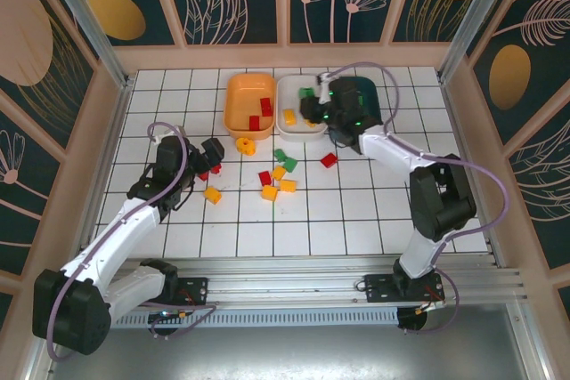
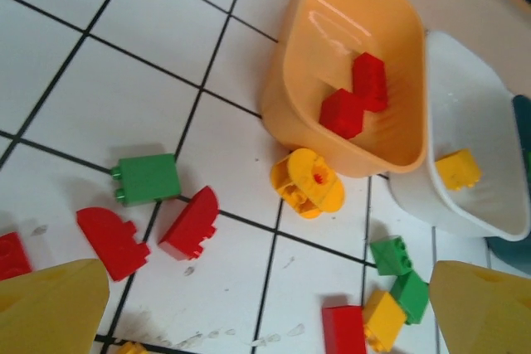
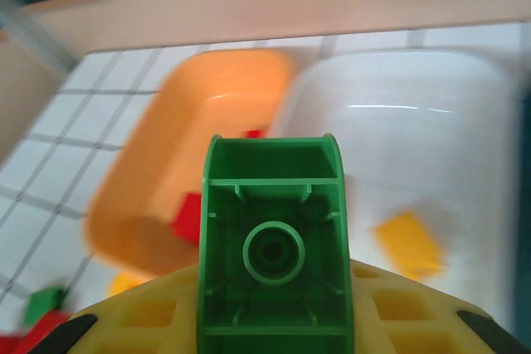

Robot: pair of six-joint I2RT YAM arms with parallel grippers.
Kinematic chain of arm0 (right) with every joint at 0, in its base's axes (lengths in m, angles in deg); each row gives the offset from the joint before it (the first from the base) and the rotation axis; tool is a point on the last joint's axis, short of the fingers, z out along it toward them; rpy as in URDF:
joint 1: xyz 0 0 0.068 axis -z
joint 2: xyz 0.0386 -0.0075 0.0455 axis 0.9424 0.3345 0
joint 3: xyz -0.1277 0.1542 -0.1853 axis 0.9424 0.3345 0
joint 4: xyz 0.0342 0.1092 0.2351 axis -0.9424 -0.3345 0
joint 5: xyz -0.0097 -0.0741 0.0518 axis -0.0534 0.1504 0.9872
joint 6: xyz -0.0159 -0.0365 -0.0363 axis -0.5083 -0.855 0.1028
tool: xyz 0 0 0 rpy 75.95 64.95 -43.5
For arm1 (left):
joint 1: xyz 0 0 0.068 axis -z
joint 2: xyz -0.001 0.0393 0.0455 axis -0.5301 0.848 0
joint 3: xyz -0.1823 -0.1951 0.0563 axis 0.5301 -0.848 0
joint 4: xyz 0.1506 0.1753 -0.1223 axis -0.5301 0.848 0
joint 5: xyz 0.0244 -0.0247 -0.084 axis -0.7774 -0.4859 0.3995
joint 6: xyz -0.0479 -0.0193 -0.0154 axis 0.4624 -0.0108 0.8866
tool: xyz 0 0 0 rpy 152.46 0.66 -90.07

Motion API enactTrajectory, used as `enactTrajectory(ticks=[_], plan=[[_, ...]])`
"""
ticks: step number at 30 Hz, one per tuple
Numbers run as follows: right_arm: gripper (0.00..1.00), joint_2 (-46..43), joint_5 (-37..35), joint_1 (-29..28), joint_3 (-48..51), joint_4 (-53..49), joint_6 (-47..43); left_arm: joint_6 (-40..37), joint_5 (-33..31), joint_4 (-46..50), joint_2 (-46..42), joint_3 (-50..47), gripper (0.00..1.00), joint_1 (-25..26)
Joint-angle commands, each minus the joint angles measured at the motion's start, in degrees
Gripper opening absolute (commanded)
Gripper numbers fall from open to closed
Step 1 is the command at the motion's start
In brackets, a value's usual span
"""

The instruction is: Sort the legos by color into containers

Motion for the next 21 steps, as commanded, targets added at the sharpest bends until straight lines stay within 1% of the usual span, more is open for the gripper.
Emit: enactTrajectory(ticks=[1,3,5,8,12,15,18,21], plan=[[0.30,2.7,-1.4,5.6,1.5,-3.0,2.1,1.7,4.3,-6.1,-0.9,-1.0,0.98,-0.3],[0.30,5.1,-3.1,8.2,-0.2,-5.1,1.7,2.6,7.6,-9.5,-0.1,-1.8,0.94,0.0],[0.30,7.9,-4.5,10.1,-2.5,-7.0,1.2,3.1,9.5,-11.6,2.1,-2.2,0.92,1.4],[0.30,11.4,-5.3,12.0,-5.6,-9.1,1.2,2.8,9.6,-13.0,6.9,-1.2,0.91,5.7],[0.36,14.7,-8.2,12.3,-9.7,-12.4,1.0,2.0,10.8,-13.1,13.5,2.0,0.88,10.6],[0.42,17.1,-8.5,13.1,-12.6,-14.9,0.7,0.8,10.1,-11.5,16.4,4.4,0.88,13.1],[0.56,16.8,-9.9,13.2,-13.3,-15.7,0.8,-0.1,10.2,-10.2,18.2,5.9,0.88,14.2],[0.58,13.1,-10.9,12.9,-11.1,-14.3,1.2,-1.7,9.9,-7.7,19.8,7.3,0.88,15.6]])
